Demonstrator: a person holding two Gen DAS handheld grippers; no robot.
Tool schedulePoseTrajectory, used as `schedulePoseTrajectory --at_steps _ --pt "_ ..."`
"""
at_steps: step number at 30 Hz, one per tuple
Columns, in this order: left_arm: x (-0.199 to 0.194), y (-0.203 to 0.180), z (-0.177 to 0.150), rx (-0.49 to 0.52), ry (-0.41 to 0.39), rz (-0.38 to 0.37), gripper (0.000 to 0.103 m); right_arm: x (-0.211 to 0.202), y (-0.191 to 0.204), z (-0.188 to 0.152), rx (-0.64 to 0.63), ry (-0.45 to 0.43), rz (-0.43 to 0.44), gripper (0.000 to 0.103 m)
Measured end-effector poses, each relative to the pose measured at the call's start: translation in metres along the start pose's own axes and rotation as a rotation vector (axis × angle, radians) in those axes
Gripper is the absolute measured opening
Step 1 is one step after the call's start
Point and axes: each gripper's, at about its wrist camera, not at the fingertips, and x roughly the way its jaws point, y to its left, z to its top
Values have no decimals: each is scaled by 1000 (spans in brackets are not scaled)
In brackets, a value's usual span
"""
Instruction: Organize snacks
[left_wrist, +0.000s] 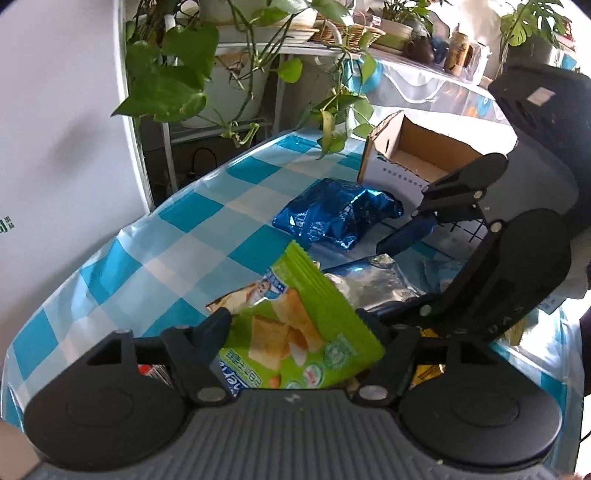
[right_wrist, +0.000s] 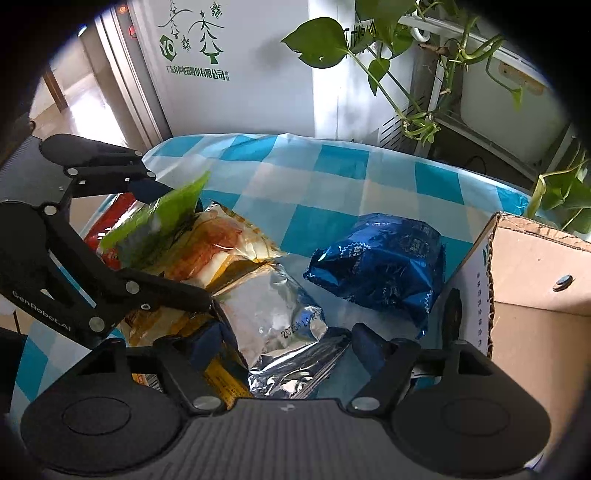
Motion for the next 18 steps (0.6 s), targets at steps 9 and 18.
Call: schedulePoseTrajectory --at_steps 9,18 --pt "-18 -12 -3 -28 0 -4 55 -12 4 -5 7 13 29 66" --pt "-29 -43 -13 27 47 24 55 -26 13 -21 20 73 84 67"
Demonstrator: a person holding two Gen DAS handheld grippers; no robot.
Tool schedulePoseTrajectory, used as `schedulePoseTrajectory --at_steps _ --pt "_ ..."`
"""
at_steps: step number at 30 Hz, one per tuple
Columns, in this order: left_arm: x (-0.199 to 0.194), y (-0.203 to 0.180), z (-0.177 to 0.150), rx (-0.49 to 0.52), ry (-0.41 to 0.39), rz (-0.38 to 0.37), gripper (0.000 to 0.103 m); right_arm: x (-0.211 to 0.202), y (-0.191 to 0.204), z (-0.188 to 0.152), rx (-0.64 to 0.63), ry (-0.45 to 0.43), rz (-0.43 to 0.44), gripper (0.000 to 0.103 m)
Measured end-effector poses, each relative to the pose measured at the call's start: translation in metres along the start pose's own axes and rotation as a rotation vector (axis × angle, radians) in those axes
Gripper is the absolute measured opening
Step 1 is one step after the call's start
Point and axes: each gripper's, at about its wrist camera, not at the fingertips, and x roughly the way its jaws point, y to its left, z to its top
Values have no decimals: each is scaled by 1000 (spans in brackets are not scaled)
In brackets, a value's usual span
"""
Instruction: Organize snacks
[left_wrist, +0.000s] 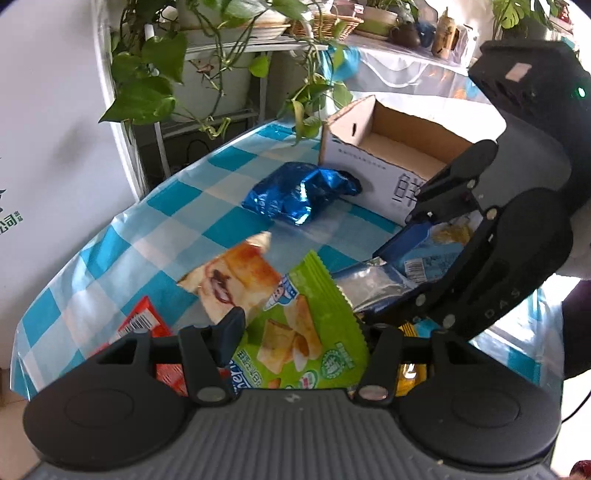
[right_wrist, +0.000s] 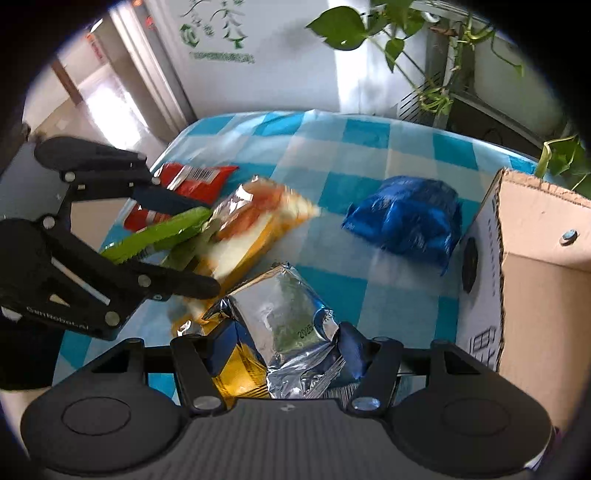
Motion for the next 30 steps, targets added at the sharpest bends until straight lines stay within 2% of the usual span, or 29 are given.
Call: schedulePoseTrajectory --at_steps 5,9,14,18,21,25,28,30 --pt "-14 -23 -13 8 -7 7 55 -9 13 -15 -8 -4 -9 67" --pt "-20 -46 -29 41 32 21 54 -21 20 -33 34 -7 -21 67" --pt "-23 -69 -50 35 71 34 54 -30 36 -66 56 3 -39 67" --pt "-22 -80 -68 -24 90 34 55 -35 45 -90 101 3 -62 65" --pt "-26 -89 -76 -60 81 15 65 -41 48 -104 163 -9 -65 65" --pt "-35 -95 -87 -126 59 12 67 -52 51 -117 200 -52 -79 69" --pt "-41 -97 -94 -176 44 57 77 -62 48 -123 222 -100 -76 71" --pt "-42 -97 -100 -220 44 113 77 -64 44 -120 221 -133 -84 71"
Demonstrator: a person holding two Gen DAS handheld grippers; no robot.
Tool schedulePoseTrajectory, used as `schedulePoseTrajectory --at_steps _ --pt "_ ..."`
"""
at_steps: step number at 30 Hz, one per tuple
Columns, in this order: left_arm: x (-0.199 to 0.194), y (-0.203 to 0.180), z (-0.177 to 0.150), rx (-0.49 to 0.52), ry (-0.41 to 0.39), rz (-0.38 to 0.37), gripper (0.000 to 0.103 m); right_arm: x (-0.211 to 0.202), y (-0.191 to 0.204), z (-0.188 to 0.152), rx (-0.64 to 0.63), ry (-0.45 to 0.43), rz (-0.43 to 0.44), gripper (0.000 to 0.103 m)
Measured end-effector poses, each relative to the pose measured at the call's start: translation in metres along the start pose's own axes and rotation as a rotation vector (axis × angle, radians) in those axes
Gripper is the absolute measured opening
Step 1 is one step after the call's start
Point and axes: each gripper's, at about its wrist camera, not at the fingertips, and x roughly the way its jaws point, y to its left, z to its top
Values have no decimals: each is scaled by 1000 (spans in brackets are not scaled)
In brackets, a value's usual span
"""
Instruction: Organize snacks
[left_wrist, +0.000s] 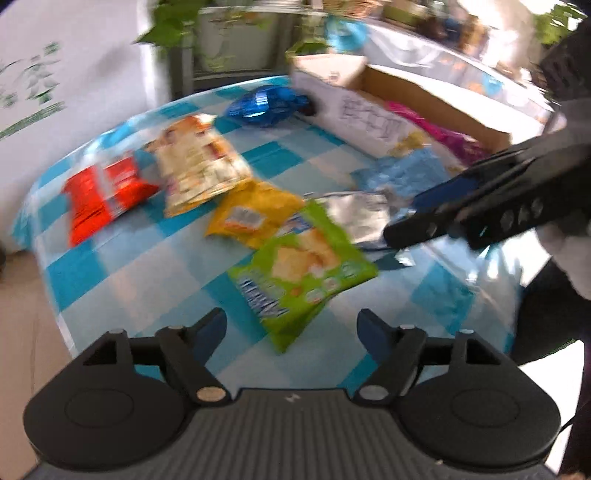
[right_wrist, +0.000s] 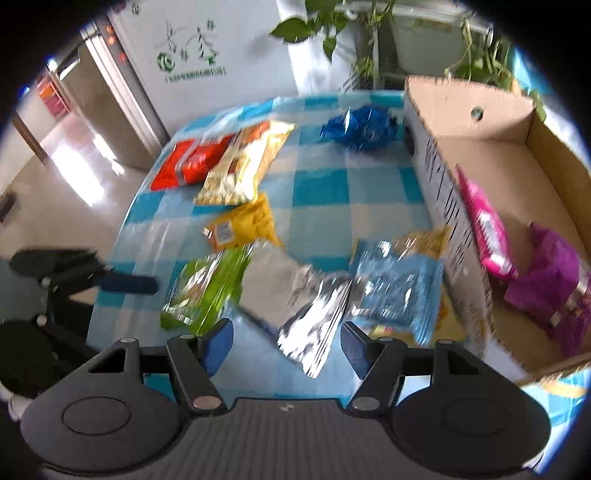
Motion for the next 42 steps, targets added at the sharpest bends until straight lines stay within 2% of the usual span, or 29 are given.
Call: schedulePoseTrajectory --at_steps 3,5,9,13,14,18,23,25,28,32,39,42 --pt "0 5 -2 -62 -21 49 77 5 -8 7 39 -31 8 71" --pt "-1 6 0 -58 -51 92 77 8 -9 8 40 -44 0 70" --pt "-3 1 4 6 -95 60 78 13 -7 12 43 -87 -23 68" --pt "5 -17 8 200 -121 58 78 19 -8 16 73 -84 -11 59" --pt "7 -18 9 222 -119 56 79 21 -7 17 74 -87 -7 59" --pt "24 -13 15 238 -83 72 80 24 -9 20 113 -93 11 58" --pt "36 -5 20 196 -70 49 78 34 -13 25 158 -82 22 58" --pt "37 -7 20 183 -68 -1 75 36 -12 26 168 -81 29 58" --pt "35 -15 15 224 -74 0 74 36 -16 27 209 -100 43 59" --pt "32 -13 15 174 -65 6 67 39 -24 30 270 -126 48 60" --pt "19 3 10 -44 -14 161 67 45 -24 29 292 -70 121 62" --pt "15 11 5 -140 -6 224 67 41 -18 25 261 -39 144 64"
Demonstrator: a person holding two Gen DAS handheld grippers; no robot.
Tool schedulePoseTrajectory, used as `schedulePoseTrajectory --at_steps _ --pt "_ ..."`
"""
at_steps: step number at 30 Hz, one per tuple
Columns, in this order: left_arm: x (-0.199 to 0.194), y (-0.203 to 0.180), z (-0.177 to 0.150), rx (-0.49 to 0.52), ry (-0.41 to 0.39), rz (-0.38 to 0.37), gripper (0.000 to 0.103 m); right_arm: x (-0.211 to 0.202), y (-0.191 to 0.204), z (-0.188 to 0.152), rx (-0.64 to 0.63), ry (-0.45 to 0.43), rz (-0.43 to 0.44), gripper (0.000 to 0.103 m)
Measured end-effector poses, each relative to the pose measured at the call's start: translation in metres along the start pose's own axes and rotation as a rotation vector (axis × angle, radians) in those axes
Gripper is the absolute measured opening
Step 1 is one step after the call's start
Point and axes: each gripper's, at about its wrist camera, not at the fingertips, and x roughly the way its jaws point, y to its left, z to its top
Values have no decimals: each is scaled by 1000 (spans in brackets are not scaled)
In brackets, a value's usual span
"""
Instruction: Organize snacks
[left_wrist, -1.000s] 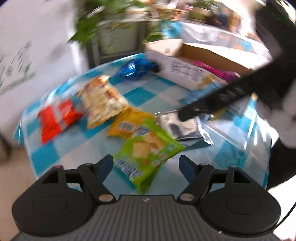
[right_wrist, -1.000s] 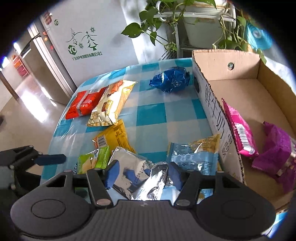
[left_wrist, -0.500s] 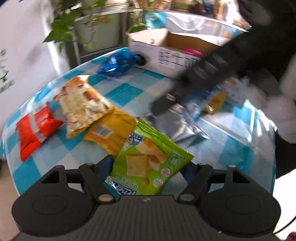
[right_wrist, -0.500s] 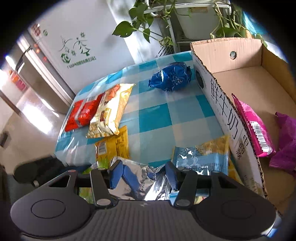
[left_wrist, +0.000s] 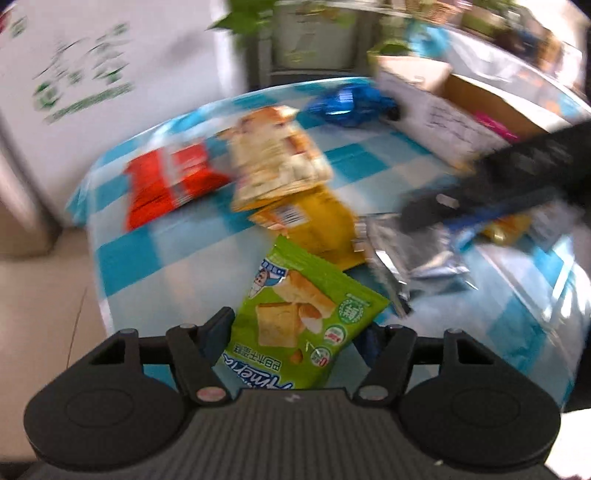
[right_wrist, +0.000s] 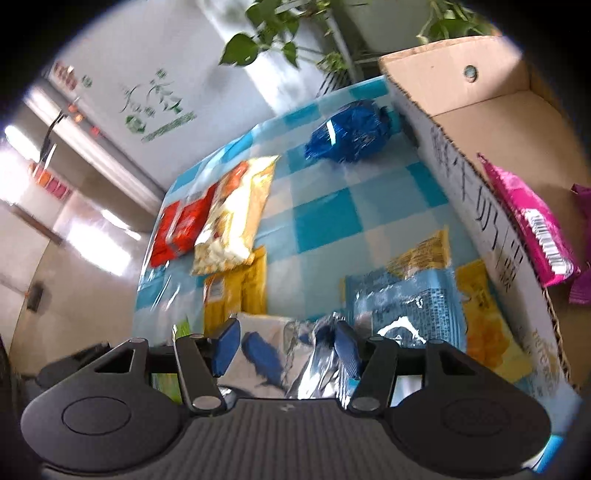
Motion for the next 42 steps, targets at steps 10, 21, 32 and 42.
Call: schedulePoseTrajectory --at_steps 10,21,32,42 --pt "-4 17 -6 -153 -4 61 77 -22 38 -34 -269 78 1 73" --pt "-7 26 -6 -223 4 28 86 -10 56 -31 -823 109 -168 78" --pt "2 21 -5 -88 23 49 93 30 76 -34 -1034 158 -161 86" --pt "8 23 -5 -48 19 34 103 36 74 -27 -916 211 -108 71"
